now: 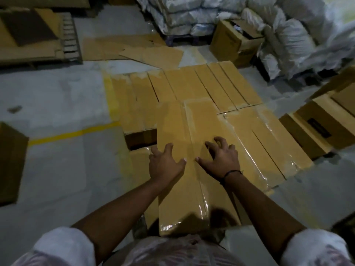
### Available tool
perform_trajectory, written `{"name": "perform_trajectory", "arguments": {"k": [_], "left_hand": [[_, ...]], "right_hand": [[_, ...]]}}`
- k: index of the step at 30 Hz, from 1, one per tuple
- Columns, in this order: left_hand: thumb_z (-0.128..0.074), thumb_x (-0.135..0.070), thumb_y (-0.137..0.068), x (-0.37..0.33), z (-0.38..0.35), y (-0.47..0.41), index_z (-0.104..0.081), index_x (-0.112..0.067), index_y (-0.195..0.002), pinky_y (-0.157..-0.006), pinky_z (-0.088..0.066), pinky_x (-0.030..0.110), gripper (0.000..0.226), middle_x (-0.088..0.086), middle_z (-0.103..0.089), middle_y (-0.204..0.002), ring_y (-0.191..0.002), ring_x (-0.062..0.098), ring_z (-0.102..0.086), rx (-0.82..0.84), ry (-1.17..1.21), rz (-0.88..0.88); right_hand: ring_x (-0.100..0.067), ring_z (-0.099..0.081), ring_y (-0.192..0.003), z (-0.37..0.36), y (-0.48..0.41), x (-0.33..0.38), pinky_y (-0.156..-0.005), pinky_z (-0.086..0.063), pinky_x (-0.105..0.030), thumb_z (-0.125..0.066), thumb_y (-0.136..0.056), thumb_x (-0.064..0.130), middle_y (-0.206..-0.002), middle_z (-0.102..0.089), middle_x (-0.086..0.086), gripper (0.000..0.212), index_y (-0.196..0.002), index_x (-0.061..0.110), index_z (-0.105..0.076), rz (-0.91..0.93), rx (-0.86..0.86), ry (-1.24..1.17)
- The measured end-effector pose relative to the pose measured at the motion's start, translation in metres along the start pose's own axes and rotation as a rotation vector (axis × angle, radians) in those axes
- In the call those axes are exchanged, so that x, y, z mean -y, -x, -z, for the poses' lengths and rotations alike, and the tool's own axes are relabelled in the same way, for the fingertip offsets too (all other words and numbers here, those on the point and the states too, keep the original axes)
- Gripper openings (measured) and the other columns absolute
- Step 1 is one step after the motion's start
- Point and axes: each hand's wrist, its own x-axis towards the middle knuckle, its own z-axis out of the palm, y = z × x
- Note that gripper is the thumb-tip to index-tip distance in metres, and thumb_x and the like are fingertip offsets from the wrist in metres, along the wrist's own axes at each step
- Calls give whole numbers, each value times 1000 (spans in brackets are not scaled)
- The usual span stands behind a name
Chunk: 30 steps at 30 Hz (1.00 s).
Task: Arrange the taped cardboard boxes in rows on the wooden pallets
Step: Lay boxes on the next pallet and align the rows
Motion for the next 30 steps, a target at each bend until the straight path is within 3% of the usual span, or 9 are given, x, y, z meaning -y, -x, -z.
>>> {"name": "perform_trajectory", "arguments": {"k": [10, 15, 24, 30], "left_hand": [[-66, -71, -80, -39, -99, 40, -32, -37, -150, -100, -49, 50, 85, 16, -23, -154, -134, 46, -39, -6, 2, 210], [-69, -67, -81, -60, -147, 41, -31, -37, -150, -104, -47, 51, 85, 18, -23, -155, -135, 45, -39, -10, 29, 251], [-70, -59, -85, -71, -197, 7, -18, -37, -158, -106, -42, 48, 92, 18, -17, -160, -141, 42, -33, -12, 70, 286], [-69, -45, -92, -61, -241, -44, -14, -34, -162, -105, -44, 51, 89, 19, -5, -163, -141, 49, -30, 36, 63, 249]], "right_hand": [[-34, -43, -122, -42, -20, -103, -103, -42, -46, -60, -72, 81, -154, -34, 4, 79, -139, 39, -54, 176, 134, -29], [-34, -41, -126, -56, -40, -150, -106, -41, -48, -60, -74, 80, -157, -27, 6, 80, -142, 39, -51, 218, 249, 2], [-34, -39, -127, -105, -94, -182, -105, -41, -48, -61, -75, 78, -159, -24, 4, 78, -142, 39, -50, 257, 275, 19], [-37, -36, -129, -150, -140, -199, -105, -43, -48, -63, -73, 78, -163, -12, 1, 93, -152, 39, -33, 258, 342, 4]]}}
